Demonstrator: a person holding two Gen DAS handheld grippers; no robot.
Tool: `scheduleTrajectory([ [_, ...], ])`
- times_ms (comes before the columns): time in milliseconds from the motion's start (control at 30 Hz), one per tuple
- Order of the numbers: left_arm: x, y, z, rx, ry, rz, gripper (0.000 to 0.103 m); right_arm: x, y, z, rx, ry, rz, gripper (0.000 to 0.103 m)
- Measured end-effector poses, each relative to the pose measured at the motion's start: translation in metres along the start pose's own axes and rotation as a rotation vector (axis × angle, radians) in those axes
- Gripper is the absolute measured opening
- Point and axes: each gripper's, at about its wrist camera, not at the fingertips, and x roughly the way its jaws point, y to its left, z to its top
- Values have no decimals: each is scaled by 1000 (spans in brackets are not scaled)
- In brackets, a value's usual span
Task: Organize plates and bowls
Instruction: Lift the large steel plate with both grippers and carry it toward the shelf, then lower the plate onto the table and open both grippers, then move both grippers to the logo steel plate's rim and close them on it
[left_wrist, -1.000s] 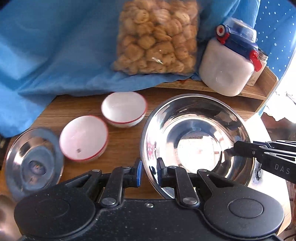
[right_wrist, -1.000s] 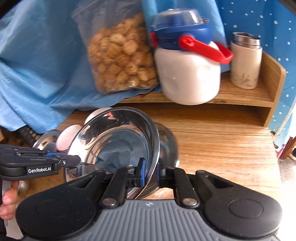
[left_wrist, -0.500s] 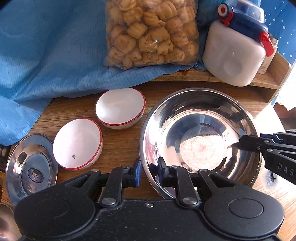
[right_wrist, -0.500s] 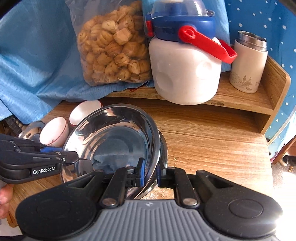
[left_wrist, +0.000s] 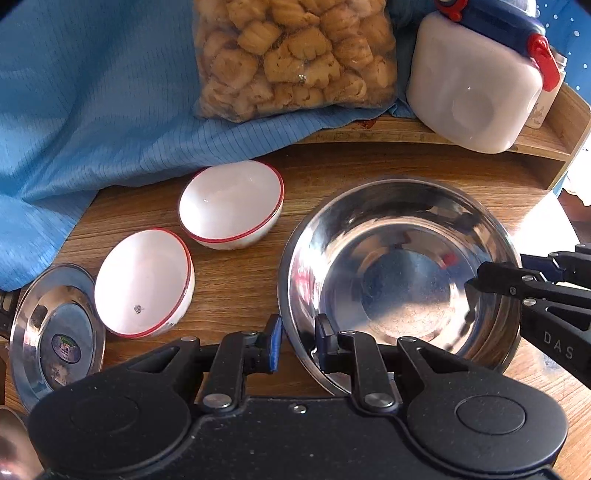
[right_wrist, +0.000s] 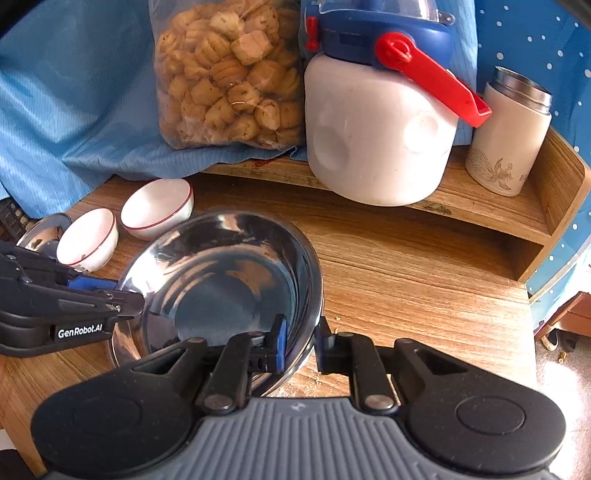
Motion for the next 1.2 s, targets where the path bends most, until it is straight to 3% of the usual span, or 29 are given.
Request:
scheduleTrajectory([
  [133, 1, 0, 1, -5, 1, 5, 21, 2, 3, 1, -25, -4, -2, 22],
  [200, 1, 1, 1, -7, 3, 3, 21, 3, 5, 2, -34, -4, -8, 30],
  [333, -3, 4, -1, -22, -4, -4, 42, 6, 3, -1, -26, 12, -8, 31],
  [400, -6, 7, -2, -35, -11, -14, 44, 5, 2, -2, -22, 19, -12, 43],
  [467, -10, 11, -4, -47, -20, -24, 52, 2, 0, -3, -11, 16, -19, 52],
  [533, -16, 15, -6, -62, -35, -29, 72, -5, -2, -5, 7, 14, -26, 59],
  [600, -25, 20, -8, -80, -57, -30, 81, -12, -4, -7, 27, 10, -28, 73],
  [633, -30, 22, -9, -88, -69, -30, 85, -16, -4, -8, 38, 6, -27, 76],
  [700, -40, 27, -8, -99, -90, -36, 90, -21, -5, -10, 63, -2, -23, 96],
  [767, -52, 35, -7, -108, -120, -33, 97, -24, -6, -12, 94, -9, -28, 102],
  [800, -58, 40, -7, -115, -133, -29, 102, -26, -6, -13, 104, -9, -34, 102],
  [933, -78, 70, -7, -195, -168, -61, 102, -28, 5, -12, 106, -17, -71, 103],
  [1033, -86, 109, -17, -368, -191, -152, 102, -31, 21, -8, 89, -40, -59, 103],
  [1133, -87, 148, -28, -527, -189, -184, 102, -33, 41, -1, 78, -42, -12, 103],
  [1200, -90, 170, -35, -572, -209, -150, 102, -33, 53, 5, 98, -19, 62, 103],
])
